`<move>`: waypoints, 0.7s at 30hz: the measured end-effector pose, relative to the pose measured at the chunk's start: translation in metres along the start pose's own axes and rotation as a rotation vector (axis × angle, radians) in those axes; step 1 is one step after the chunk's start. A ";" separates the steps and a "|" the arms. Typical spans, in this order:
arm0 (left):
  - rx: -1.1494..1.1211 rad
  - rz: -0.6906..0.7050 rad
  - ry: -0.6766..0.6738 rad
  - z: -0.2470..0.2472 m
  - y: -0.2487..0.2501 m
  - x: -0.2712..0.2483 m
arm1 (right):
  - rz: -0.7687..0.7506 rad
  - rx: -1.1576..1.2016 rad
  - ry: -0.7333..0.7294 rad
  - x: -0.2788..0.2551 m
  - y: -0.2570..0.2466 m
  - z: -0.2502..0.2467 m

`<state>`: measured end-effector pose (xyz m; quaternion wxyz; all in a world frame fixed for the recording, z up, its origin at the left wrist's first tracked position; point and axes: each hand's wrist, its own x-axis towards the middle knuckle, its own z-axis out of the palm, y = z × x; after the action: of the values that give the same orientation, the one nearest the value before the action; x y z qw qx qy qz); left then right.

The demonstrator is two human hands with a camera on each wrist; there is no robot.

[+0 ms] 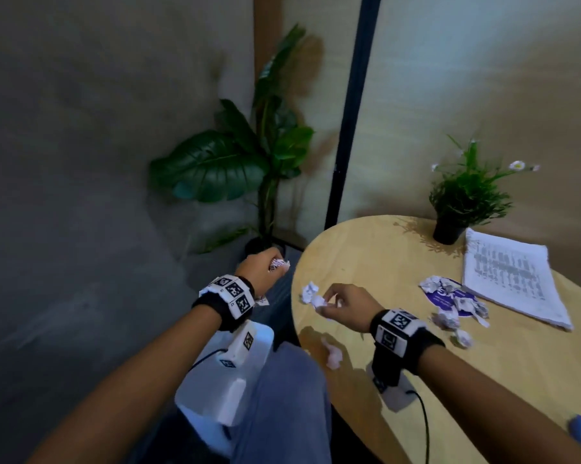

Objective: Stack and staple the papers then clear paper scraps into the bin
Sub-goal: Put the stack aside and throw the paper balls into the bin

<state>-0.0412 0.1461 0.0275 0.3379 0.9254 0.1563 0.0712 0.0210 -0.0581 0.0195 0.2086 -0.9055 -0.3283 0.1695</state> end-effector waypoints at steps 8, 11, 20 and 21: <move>-0.093 -0.216 0.029 0.019 -0.110 -0.041 | -0.171 -0.173 -0.202 0.065 -0.084 0.047; -0.159 -0.279 0.061 0.029 -0.132 -0.042 | -0.216 -0.266 -0.316 0.088 -0.099 0.061; -0.270 -0.369 0.024 0.057 -0.171 -0.041 | -0.226 -0.468 -0.494 0.133 -0.104 0.103; -0.272 -0.369 0.019 0.059 -0.175 -0.041 | -0.229 -0.474 -0.511 0.136 -0.103 0.106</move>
<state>-0.1084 0.2226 -0.1315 0.4655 0.8262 0.3152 0.0372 0.0187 0.1324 -0.0437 -0.0780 -0.8146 -0.4991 0.2850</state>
